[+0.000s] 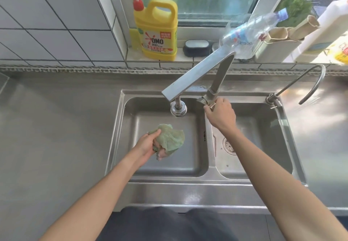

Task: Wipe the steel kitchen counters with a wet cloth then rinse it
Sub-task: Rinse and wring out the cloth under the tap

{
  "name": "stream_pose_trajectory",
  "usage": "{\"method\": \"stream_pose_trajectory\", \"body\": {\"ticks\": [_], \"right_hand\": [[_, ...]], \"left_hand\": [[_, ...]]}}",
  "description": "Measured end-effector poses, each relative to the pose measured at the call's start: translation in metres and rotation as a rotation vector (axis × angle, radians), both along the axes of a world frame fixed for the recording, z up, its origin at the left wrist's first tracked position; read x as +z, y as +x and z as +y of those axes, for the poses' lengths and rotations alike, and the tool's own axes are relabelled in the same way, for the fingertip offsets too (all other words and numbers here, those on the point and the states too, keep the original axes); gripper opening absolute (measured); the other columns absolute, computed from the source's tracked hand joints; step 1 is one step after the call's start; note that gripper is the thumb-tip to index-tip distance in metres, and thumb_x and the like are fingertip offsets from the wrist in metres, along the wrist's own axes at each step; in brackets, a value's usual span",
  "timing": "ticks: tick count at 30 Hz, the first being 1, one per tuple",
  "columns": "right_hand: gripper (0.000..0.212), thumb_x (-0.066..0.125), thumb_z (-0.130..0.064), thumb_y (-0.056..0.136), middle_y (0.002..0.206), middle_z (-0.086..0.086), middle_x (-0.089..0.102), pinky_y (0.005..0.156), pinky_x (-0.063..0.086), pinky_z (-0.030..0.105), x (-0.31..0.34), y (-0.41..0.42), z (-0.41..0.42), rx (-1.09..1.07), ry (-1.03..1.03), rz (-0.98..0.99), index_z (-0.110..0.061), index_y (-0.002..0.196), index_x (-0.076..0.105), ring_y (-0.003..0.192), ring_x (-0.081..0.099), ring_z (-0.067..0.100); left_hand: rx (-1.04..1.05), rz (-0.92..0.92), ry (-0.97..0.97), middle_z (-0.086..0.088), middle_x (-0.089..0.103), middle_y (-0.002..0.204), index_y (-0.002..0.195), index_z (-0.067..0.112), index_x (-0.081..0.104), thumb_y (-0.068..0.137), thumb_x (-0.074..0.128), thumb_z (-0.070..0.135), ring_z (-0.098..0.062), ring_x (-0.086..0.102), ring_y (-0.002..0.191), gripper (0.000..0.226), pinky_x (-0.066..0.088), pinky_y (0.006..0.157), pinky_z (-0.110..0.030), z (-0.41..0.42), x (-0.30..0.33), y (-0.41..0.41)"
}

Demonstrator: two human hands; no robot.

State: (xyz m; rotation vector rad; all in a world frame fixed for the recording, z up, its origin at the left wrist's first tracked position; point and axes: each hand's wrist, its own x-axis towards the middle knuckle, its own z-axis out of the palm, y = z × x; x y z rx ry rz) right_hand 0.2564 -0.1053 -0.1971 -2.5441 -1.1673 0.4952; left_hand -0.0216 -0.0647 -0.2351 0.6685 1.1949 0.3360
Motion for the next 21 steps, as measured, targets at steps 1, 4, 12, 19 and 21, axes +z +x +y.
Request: {"method": "stream_pose_trajectory", "body": {"ticks": [1,4,12,19,21], "right_hand": [[0.046,0.054,-0.045,0.099,0.126,0.016,0.059,0.091,0.047,0.045,-0.002,0.004,0.006,0.023,-0.129,0.020,-0.007,0.123,0.053,0.118,0.058,0.038],[0.042,0.044,-0.036,0.104,0.131,0.022,0.060,0.090,0.047,0.044,-0.012,0.006,0.015,0.078,-0.298,0.102,-0.001,0.126,0.054,0.118,0.059,0.043],[0.037,0.037,-0.026,0.108,0.118,0.028,0.064,0.078,0.043,0.040,-0.030,0.000,0.013,0.112,-0.235,0.049,0.003,0.110,0.060,0.105,0.063,0.048],[0.033,0.038,-0.022,0.108,0.113,0.027,0.067,0.073,0.040,0.040,-0.040,-0.004,0.014,0.123,-0.192,0.010,0.001,0.106,0.063,0.101,0.064,0.048],[0.033,0.039,-0.023,0.108,0.113,0.027,0.067,0.073,0.039,0.040,-0.041,-0.005,0.015,0.126,-0.195,0.005,0.000,0.107,0.063,0.101,0.064,0.049]], "left_hand": [[0.003,-0.002,-0.011,-0.009,0.080,0.087,0.116,0.006,0.068,0.108,0.053,0.022,-0.019,0.077,0.072,0.023,0.059,0.062,-0.029,0.001,0.000,0.001],[-0.023,-0.004,-0.025,-0.013,0.076,0.084,0.124,0.003,0.066,0.110,0.050,0.025,-0.022,0.072,0.061,0.030,0.056,0.060,-0.030,0.006,-0.001,0.005],[0.042,-0.039,-0.081,-0.022,0.073,0.111,0.128,0.005,0.064,0.109,0.053,0.024,-0.032,0.071,0.088,0.029,0.056,0.083,-0.040,0.013,-0.009,0.017],[0.037,0.009,-0.114,-0.013,0.078,0.116,0.131,0.014,0.061,0.106,0.060,0.028,-0.027,0.076,0.094,0.029,0.061,0.076,-0.039,0.018,-0.007,0.038],[0.027,0.019,-0.113,-0.012,0.079,0.111,0.132,0.014,0.061,0.105,0.060,0.028,-0.026,0.077,0.089,0.030,0.060,0.075,-0.038,0.019,-0.008,0.043]]}}
